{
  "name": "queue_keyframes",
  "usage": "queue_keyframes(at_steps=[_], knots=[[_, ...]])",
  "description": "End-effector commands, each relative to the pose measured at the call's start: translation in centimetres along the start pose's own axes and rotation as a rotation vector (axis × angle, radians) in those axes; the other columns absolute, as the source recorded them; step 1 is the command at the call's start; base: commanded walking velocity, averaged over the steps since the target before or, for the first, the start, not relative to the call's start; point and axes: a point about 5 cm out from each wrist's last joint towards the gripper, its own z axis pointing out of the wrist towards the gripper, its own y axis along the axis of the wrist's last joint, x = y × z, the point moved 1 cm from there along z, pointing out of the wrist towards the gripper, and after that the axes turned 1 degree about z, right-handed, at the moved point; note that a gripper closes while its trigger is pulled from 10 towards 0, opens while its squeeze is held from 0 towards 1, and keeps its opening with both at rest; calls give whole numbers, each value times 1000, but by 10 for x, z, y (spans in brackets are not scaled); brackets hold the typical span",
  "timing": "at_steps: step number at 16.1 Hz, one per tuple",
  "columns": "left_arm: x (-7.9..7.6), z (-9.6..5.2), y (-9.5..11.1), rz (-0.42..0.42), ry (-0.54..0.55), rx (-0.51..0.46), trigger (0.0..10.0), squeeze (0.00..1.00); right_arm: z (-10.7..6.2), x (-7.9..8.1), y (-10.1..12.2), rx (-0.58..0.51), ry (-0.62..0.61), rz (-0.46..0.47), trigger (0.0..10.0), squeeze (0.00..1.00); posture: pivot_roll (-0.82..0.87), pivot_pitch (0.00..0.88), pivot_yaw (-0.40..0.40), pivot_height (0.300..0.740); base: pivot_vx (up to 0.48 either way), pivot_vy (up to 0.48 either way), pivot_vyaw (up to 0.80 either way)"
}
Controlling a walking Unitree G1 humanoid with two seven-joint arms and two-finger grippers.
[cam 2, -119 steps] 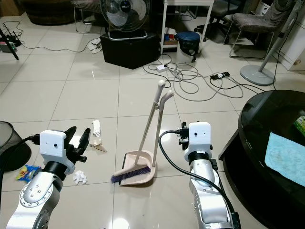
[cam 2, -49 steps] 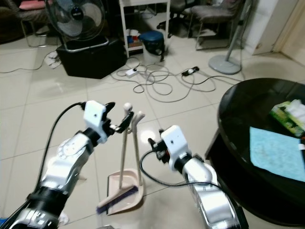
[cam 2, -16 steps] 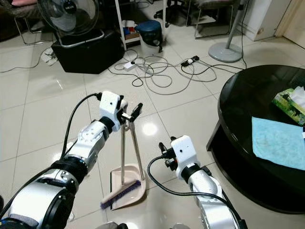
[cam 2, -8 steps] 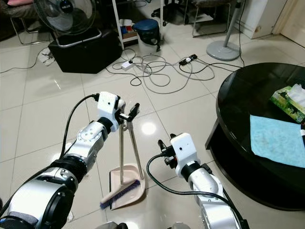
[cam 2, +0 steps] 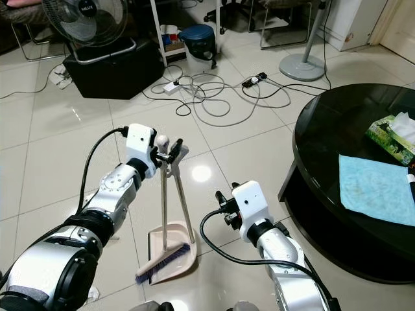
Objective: Sweep floor
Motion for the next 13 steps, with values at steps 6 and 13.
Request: queue_keyframes(at_steps=[6,13], knots=[[1,0,-1,8,3,15,2039,0,-1,-1,-1,3,3,-9,10000,0,-179,120,110,740,0,0,0],[1,1,-1,2,6,11,1961,0,1,-5,-10,17,2,-14,10000,0,-180,120,110,740,0,0,0]])
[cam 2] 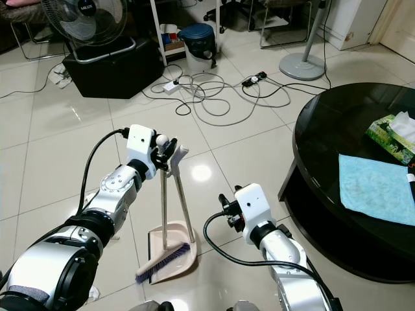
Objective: Sweep floor
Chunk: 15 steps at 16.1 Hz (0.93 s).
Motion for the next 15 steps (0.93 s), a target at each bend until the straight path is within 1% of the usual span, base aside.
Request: queue_keyframes(at_steps=[1,3,5,7,10,14,15], knots=[[2,1,2,3,8,-2,1608,0,2,0,-1,0,3,-3,10000,0,-180,121,111,740,0,0,0],[3,1,3,2,10,-4,745,0,7,3,-2,-1,5,-3,10000,0,-180,120,111,740,0,0,0],[3,1,3,4,10,-4,0,0,9,3,-2,0,6,-4,10000,0,-180,120,110,740,0,0,0],[3,1,3,4,11,-5,0,0,9,3,-4,1,7,-7,10000,0,-180,117,108,740,0,0,0],[7,-2,1,13,11,-6,0,0,1,1,-8,-3,8,-9,10000,0,-177,107,104,740,0,0,0],[7,-2,1,13,11,-6,0,0,1,1,-8,-3,8,-9,10000,0,-177,107,104,740,0,0,0],[19,-8,1,49,10,-15,0,0,2,1,-6,-13,11,-9,10000,0,-155,74,89,740,0,0,0]])
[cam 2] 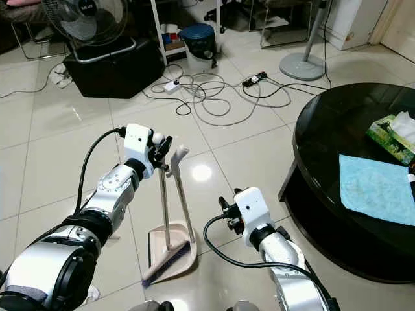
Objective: Sweep floor
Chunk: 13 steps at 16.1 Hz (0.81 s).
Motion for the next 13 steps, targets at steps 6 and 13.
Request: queue_keyframes(at_steps=[6,13], knots=[[77,-41,26,207,-9,-96,0,0,20,9,22,-72,44,-7,10000,0,-107,39,55,740,0,0,0],[90,-80,72,258,-204,-160,0,0,29,17,68,-233,225,36,10000,478,-73,37,47,740,0,0,0]])
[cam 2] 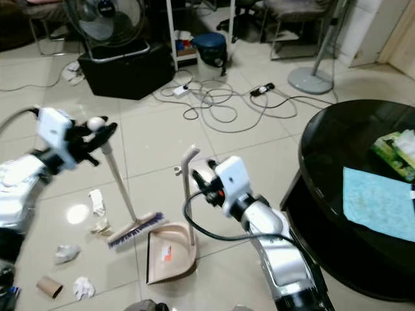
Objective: Sweep floor
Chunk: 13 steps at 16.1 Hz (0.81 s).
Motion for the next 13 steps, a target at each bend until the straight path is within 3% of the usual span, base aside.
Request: queue_keyframes(at_steps=[1,6,10,13], knots=[[3,-9,18,58,-76,12,0,0,5,5,11,-35,68,23,10000,1000,-61,37,35,740,0,0,0],[-3,-31,40,95,-194,97,0,0,11,7,18,-44,150,14,10000,1000,-42,39,20,740,0,0,0],[-16,-19,59,-26,-155,7,0,0,8,17,24,-65,216,50,10000,1000,-51,42,23,740,0,0,0],[-39,-17,76,-79,-263,-20,0,0,5,22,34,-125,276,121,10000,1000,-53,44,21,740,0,0,0]])
